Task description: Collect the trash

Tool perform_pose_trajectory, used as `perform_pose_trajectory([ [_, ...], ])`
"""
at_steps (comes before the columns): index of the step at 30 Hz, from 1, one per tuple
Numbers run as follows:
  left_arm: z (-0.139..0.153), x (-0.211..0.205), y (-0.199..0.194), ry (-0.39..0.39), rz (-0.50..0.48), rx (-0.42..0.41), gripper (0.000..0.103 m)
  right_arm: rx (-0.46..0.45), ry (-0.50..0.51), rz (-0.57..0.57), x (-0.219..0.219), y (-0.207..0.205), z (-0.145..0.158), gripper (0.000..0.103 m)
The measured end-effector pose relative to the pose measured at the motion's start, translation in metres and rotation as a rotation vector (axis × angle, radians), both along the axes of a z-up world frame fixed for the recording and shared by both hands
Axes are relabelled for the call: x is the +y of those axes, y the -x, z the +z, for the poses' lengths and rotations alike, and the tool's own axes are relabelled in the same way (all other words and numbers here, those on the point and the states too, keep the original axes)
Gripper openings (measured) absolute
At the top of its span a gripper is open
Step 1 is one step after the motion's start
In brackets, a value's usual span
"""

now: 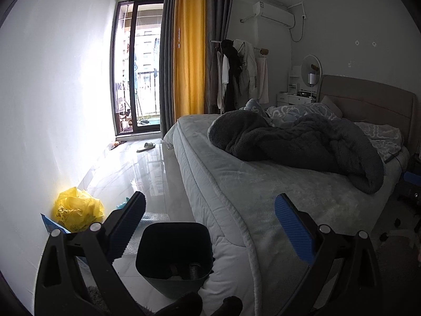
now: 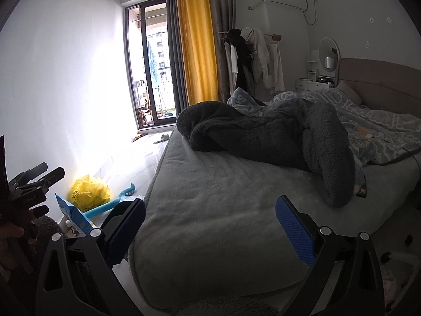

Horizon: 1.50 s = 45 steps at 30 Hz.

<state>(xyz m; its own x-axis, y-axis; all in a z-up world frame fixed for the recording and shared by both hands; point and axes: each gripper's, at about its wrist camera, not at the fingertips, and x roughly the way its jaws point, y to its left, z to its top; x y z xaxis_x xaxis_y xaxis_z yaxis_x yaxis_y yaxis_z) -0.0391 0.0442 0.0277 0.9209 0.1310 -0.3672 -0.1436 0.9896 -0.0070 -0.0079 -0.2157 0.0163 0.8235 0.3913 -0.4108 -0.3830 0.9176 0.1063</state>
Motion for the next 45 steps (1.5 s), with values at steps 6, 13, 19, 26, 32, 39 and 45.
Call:
perform_pose_trajectory([
  [6,-0.010,0.003,-0.003,0.018,-0.009,0.027,0.100,0.013,0.007,0.050,0.012,-0.003,-0.003,0.100],
  [13,-0.017,0.009,-0.001,0.002,0.009,0.033,0.100,0.031,0.017,0.067,0.020,-0.006,-0.005,0.100],
  [19,-0.020,0.016,-0.003,0.027,0.017,0.047,0.100,0.046,0.004,0.067,0.021,-0.009,-0.005,0.100],
  [26,-0.022,0.020,-0.004,0.029,0.019,0.055,0.100,0.052,0.000,0.067,0.022,-0.009,-0.006,0.100],
  [32,-0.022,0.021,-0.005,0.035,0.013,0.061,0.100,0.052,-0.002,0.070,0.024,-0.009,-0.007,0.100],
  [39,-0.023,0.021,-0.005,0.034,0.014,0.062,0.100,0.053,0.012,0.077,0.027,-0.010,-0.008,0.100],
  [45,-0.024,0.022,-0.007,0.038,0.011,0.065,0.100,0.054,0.003,0.076,0.026,-0.009,-0.007,0.100],
])
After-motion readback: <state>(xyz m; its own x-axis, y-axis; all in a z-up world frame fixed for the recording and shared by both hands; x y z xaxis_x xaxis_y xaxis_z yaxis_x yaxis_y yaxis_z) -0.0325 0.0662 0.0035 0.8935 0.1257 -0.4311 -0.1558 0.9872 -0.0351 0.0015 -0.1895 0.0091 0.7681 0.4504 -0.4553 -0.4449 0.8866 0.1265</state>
